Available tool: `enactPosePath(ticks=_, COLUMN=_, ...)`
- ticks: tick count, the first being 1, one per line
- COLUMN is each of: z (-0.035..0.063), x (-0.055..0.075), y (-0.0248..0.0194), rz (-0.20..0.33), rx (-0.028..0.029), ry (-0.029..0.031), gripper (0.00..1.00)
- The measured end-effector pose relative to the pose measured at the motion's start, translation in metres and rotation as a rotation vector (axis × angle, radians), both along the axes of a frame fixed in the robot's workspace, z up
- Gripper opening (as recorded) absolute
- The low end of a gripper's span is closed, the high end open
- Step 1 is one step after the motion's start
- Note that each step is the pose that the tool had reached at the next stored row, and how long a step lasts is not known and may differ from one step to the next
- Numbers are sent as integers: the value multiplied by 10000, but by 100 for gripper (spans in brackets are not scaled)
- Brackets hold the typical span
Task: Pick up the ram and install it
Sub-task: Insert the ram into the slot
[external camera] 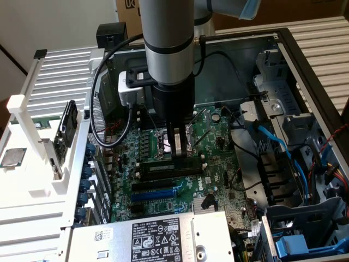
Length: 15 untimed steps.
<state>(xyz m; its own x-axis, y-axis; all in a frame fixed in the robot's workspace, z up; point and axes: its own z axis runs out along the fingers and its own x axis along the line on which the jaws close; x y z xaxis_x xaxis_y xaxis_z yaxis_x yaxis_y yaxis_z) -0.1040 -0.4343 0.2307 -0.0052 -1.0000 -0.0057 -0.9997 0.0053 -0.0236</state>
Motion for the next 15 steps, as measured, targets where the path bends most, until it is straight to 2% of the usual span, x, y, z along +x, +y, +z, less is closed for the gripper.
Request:
enactPosePath(ticks=7, z=14, x=-7, y=11, rz=0, rx=0, ry=-2, gripper=12)
enactPosePath(ticks=12, z=36, x=-9, y=35, rz=1, rx=9, ry=-54, gripper=12)
enactPosePath(ticks=15, z=43, x=-8, y=41, rz=3, rx=1, ry=-63, gripper=12)
